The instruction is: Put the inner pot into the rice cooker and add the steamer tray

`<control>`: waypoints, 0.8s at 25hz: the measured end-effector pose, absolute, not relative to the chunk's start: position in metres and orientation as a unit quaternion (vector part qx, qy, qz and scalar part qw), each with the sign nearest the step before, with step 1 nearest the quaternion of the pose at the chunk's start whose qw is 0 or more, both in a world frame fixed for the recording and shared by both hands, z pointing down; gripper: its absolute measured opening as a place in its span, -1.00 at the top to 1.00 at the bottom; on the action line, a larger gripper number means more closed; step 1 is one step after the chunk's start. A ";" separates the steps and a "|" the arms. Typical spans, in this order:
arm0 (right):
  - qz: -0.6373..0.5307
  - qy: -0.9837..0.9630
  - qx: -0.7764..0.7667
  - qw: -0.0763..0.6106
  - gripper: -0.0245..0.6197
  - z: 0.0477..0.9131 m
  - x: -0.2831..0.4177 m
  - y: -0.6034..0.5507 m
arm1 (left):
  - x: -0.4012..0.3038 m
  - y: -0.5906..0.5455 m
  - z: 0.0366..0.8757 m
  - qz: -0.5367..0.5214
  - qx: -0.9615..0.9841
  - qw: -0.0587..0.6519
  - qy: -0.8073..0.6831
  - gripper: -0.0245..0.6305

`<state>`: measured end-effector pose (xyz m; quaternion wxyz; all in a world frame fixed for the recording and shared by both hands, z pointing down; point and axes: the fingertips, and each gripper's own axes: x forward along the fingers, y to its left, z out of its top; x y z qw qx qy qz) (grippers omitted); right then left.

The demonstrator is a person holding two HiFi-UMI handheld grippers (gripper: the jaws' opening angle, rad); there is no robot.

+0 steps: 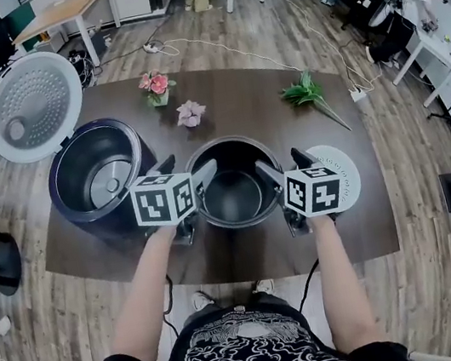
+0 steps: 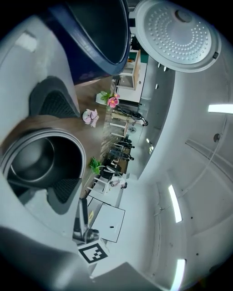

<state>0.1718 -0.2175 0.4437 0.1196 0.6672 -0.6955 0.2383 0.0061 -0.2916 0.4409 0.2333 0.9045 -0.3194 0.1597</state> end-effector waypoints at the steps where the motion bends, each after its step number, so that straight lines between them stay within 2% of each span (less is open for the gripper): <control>1: 0.244 -0.695 0.665 0.122 -0.29 0.449 0.171 -0.217 | 0.005 -0.290 0.447 0.165 0.902 0.240 -0.320 -0.37; 7: 0.277 -0.695 0.649 0.138 -0.18 0.474 0.166 -0.218 | 0.000 -0.281 0.475 0.183 0.885 0.281 -0.323 -0.33; 20: 0.325 -0.690 0.629 0.153 0.18 0.502 0.161 -0.211 | -0.003 -0.266 0.499 0.213 0.863 0.316 -0.333 0.11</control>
